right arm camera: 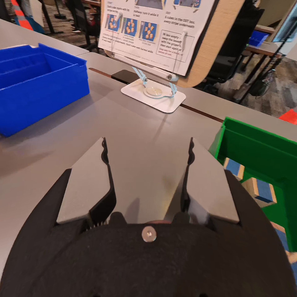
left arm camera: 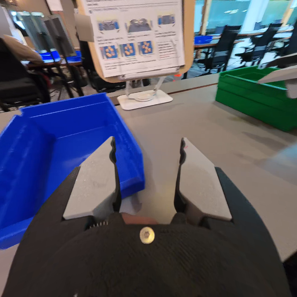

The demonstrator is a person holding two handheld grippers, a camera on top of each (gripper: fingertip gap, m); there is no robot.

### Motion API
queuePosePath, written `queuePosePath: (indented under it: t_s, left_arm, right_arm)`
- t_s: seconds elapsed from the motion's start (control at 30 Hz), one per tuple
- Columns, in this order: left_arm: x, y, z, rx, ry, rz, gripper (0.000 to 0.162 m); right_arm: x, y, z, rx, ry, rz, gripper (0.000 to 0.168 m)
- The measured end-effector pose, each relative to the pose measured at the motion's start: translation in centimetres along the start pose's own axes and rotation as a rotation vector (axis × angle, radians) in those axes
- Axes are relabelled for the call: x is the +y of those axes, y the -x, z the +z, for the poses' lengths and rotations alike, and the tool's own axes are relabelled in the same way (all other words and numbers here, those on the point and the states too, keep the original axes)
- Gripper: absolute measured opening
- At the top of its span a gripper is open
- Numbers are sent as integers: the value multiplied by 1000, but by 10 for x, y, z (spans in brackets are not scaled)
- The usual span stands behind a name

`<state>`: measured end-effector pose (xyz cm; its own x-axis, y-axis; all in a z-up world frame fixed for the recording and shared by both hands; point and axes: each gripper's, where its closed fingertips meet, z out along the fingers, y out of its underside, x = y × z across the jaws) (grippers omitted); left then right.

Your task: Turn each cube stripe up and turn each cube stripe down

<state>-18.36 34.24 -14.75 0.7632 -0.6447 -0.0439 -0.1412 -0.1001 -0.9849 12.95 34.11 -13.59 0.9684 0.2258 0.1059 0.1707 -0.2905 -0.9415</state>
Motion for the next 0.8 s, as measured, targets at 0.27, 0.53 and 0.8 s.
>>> queuePosePath:
  t_s: [0.27,0.53,0.8]
  left_arm:
    - [58,27,28,-46,209,3,71]
    - [63,40,51,-115,242,129,12]
    - [50,87,12,-180,188,58,0]
  right_arm:
    - [24,-46,-72,232,44,-39,101]
    - [85,-59,-68,224,153,17,72]
    - [93,-43,-57,167,142,12,12]
